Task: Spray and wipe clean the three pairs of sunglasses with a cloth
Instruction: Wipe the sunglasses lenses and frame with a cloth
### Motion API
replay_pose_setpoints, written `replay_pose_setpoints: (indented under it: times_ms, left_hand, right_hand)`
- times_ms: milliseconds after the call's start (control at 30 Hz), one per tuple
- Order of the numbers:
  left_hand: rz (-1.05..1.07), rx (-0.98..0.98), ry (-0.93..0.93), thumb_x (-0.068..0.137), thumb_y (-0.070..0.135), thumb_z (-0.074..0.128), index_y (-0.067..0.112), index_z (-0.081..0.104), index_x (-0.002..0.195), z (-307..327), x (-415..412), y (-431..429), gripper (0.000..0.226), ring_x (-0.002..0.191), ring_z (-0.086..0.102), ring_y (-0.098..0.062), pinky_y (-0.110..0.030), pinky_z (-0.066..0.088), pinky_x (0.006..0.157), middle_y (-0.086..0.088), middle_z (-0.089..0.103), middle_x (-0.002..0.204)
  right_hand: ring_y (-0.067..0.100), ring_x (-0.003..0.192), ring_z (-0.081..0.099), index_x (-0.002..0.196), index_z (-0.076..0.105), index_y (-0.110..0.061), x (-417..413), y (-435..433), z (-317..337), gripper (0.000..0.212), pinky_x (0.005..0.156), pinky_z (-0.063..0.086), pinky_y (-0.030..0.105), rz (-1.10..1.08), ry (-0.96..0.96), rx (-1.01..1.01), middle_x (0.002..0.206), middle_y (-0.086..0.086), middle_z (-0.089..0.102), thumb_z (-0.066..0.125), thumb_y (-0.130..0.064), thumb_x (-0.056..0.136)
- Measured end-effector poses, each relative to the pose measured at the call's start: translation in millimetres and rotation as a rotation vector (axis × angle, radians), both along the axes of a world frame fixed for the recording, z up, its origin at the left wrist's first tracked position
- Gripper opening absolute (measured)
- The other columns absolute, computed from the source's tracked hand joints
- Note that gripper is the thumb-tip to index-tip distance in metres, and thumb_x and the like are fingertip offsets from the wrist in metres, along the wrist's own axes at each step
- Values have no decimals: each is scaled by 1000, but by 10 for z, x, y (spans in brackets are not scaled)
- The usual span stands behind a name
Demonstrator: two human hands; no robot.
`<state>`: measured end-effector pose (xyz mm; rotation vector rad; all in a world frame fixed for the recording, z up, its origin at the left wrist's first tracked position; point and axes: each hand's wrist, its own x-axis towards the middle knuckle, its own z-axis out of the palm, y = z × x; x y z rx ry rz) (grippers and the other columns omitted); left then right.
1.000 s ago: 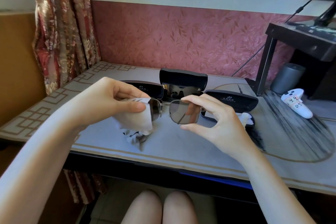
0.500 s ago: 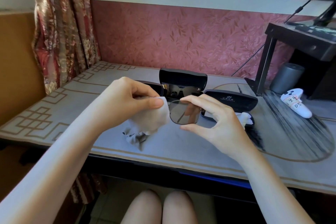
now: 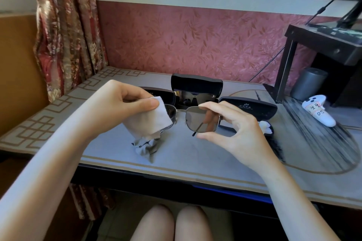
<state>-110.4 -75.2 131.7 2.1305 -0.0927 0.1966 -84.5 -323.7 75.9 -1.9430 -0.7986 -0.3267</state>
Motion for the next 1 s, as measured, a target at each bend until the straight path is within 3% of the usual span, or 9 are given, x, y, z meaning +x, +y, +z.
replay_pose_setpoints:
  times_ms: [167, 333, 500, 600, 733, 867, 1000]
  left_hand:
    - [-25, 36, 0, 82, 26, 73, 24, 78, 85, 18, -14, 2, 7, 70, 68, 1, -17, 52, 71, 10, 76, 78]
    - [-1, 53, -4, 78, 27, 76, 26, 77, 81, 28, 13, -74, 3, 76, 70, -3, -21, 51, 77, 11, 75, 77]
    - [-12, 28, 11, 76, 30, 78, 29, 76, 73, -4, 53, -163, 4, 71, 66, 1, -18, 48, 69, 9, 75, 75]
    - [-24, 15, 13, 77, 29, 78, 28, 76, 72, -7, 77, -215, 5, 65, 63, 4, -7, 44, 61, 8, 74, 74]
    - [-44, -13, 22, 78, 26, 77, 27, 77, 76, -5, 74, -235, 2, 65, 64, 4, -6, 44, 61, 8, 75, 74]
    - [-89, -35, 58, 82, 22, 74, 31, 78, 79, 12, 40, -201, 10, 73, 68, 5, -4, 46, 65, 11, 76, 77]
    - [-131, -64, 103, 84, 16, 71, 31, 79, 85, 66, -2, -127, 17, 78, 70, 0, -13, 51, 77, 7, 77, 79]
  right_hand:
    - [9, 88, 55, 120, 66, -18, -5, -13, -9, 48, 90, 42, 26, -3, 10, -11, 90, -6, 58, 82, -15, 75]
    - [9, 86, 55, 120, 65, -17, 0, -17, -3, 48, 88, 42, 25, 4, -5, -18, 88, -4, 58, 82, -12, 75]
    - [10, 92, 56, 120, 64, -28, -5, -15, -25, 47, 97, 38, 31, -17, 7, -43, 89, -10, 57, 81, -22, 77]
    - [10, 89, 56, 120, 65, -20, 2, -9, -18, 47, 92, 40, 20, 7, -5, -24, 90, -3, 58, 81, -13, 76]
    - [9, 90, 56, 120, 64, -21, 3, -14, -23, 48, 91, 40, 16, 6, 9, -21, 89, -6, 58, 81, -12, 76]
    - [11, 92, 57, 119, 64, -25, -5, -14, -39, 48, 93, 41, 22, 6, 32, -10, 89, -7, 58, 81, -14, 75]
    - [13, 93, 57, 119, 65, -26, -14, -18, -35, 48, 95, 42, 34, 5, 50, 20, 90, -7, 58, 82, -18, 75]
